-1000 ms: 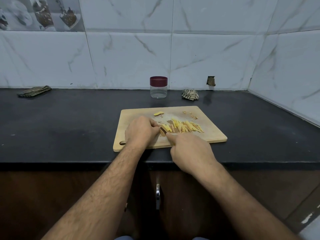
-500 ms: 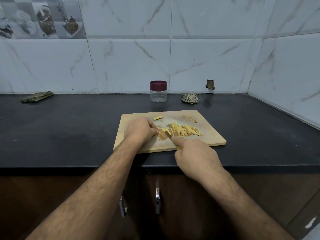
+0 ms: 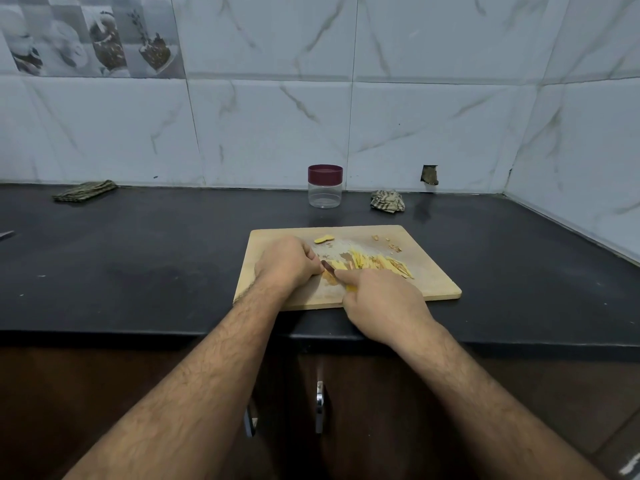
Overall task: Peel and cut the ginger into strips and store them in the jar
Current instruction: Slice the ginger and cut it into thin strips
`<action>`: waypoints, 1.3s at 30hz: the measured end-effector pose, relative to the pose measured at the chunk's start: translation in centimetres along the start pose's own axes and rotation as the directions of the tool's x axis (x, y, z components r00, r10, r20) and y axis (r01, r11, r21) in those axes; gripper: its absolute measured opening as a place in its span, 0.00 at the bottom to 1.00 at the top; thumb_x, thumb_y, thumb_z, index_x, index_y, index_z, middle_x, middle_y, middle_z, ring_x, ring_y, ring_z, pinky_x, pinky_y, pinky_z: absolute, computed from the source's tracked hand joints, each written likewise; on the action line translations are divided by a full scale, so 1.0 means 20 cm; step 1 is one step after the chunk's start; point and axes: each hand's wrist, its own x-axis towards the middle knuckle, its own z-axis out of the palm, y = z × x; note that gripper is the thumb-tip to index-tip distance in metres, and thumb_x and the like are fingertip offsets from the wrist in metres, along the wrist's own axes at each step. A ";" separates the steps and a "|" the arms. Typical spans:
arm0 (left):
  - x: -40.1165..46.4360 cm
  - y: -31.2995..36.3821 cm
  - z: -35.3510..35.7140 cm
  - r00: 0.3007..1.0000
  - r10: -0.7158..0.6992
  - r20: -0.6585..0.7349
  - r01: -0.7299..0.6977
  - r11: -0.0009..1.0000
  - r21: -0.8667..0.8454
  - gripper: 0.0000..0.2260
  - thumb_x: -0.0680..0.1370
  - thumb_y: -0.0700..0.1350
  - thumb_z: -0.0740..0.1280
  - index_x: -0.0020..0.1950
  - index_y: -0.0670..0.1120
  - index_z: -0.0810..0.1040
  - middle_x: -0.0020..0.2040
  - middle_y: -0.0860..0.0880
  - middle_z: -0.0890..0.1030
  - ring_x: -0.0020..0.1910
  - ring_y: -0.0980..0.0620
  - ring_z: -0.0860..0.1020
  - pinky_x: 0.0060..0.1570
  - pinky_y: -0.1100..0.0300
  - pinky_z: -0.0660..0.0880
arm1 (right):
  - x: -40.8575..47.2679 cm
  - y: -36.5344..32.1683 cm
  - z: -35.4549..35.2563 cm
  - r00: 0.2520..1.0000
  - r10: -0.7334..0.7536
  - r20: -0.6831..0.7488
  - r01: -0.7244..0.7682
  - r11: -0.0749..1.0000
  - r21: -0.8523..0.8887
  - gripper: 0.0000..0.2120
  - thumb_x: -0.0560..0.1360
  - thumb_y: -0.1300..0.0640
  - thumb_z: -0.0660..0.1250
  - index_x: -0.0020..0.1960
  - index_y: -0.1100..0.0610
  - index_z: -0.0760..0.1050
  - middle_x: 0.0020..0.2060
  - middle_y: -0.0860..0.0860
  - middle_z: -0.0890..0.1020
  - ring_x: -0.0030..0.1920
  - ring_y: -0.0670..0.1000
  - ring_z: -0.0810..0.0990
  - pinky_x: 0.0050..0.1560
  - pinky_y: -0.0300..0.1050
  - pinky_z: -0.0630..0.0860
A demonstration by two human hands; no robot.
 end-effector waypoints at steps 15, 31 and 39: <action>0.02 -0.01 0.00 1.000 -0.022 0.000 0.022 1.000 0.003 0.03 0.73 0.50 0.72 0.40 0.53 0.84 0.43 0.58 0.83 0.47 0.55 0.79 0.40 0.60 0.71 | 0.06 -0.01 -0.01 0.997 -0.030 0.065 0.038 0.992 -0.123 0.26 0.81 0.57 0.54 0.74 0.36 0.63 0.69 0.51 0.74 0.67 0.54 0.73 0.58 0.48 0.72; 0.01 0.00 0.00 1.000 -0.010 -0.006 0.011 1.000 0.017 0.04 0.73 0.50 0.73 0.41 0.51 0.84 0.42 0.57 0.82 0.46 0.55 0.78 0.41 0.59 0.73 | -0.03 0.06 -0.02 0.997 -0.038 0.063 0.047 0.988 -0.149 0.25 0.82 0.55 0.53 0.76 0.37 0.60 0.69 0.48 0.74 0.68 0.53 0.71 0.58 0.48 0.72; -0.01 0.00 0.00 1.000 0.004 -0.020 -0.004 1.000 0.029 0.04 0.73 0.51 0.73 0.40 0.52 0.84 0.42 0.57 0.82 0.46 0.55 0.78 0.40 0.60 0.72 | -0.08 0.11 -0.03 0.999 -0.025 0.045 0.030 0.994 -0.108 0.26 0.81 0.55 0.54 0.75 0.35 0.61 0.72 0.46 0.71 0.70 0.52 0.69 0.58 0.48 0.72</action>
